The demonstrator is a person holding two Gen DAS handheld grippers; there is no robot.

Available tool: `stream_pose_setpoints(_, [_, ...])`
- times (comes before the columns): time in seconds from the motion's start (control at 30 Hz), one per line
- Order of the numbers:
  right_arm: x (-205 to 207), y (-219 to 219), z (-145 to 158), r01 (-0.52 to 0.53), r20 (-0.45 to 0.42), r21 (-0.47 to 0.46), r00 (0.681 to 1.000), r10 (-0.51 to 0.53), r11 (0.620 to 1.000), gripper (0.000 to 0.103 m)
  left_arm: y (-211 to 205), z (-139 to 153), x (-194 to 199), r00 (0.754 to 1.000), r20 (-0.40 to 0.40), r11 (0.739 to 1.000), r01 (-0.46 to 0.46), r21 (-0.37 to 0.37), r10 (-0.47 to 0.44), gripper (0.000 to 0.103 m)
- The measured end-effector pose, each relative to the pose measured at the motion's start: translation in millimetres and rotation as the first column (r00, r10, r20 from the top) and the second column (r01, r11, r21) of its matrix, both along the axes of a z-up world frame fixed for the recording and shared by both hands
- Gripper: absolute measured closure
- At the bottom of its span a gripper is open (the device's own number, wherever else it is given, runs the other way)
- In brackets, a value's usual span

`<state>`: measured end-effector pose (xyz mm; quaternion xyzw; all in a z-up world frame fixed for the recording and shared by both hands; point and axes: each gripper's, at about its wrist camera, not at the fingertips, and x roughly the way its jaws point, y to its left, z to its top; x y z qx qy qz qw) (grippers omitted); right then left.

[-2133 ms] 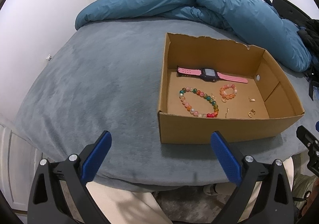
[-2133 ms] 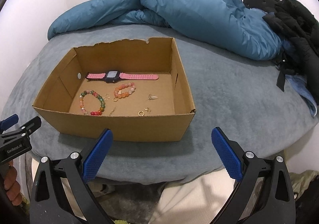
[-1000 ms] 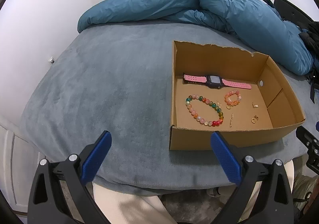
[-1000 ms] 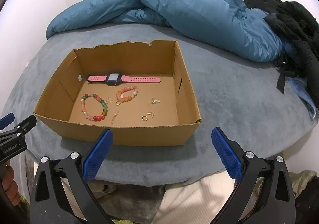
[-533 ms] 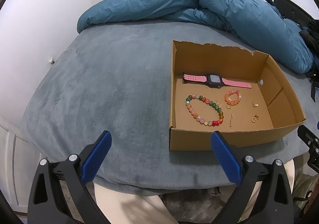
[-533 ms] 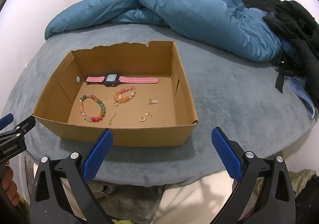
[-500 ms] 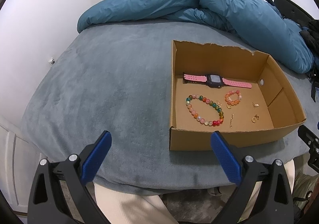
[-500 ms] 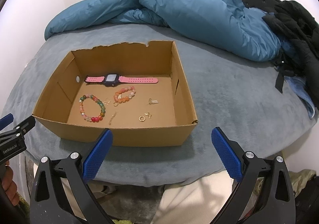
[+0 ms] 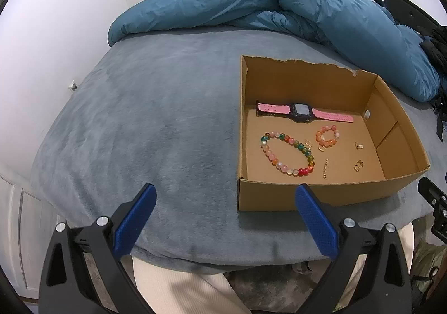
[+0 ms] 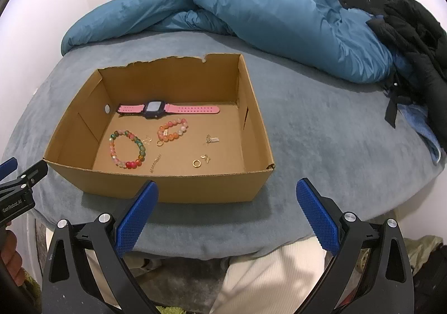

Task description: Organize jewelry

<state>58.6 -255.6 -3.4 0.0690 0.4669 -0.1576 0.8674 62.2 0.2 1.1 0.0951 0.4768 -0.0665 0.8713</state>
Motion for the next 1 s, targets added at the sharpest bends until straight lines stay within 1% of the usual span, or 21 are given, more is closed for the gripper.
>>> stream_pose_setpoints(1.0, [-0.8, 0.3, 1.4, -0.002, 0.004, -0.006, 1.0, 0.002, 1.0, 0.008, -4.1, 5.3, 0.7, 1.0, -0.001, 1.0, 0.023, 0.004, -0.023, 0.006])
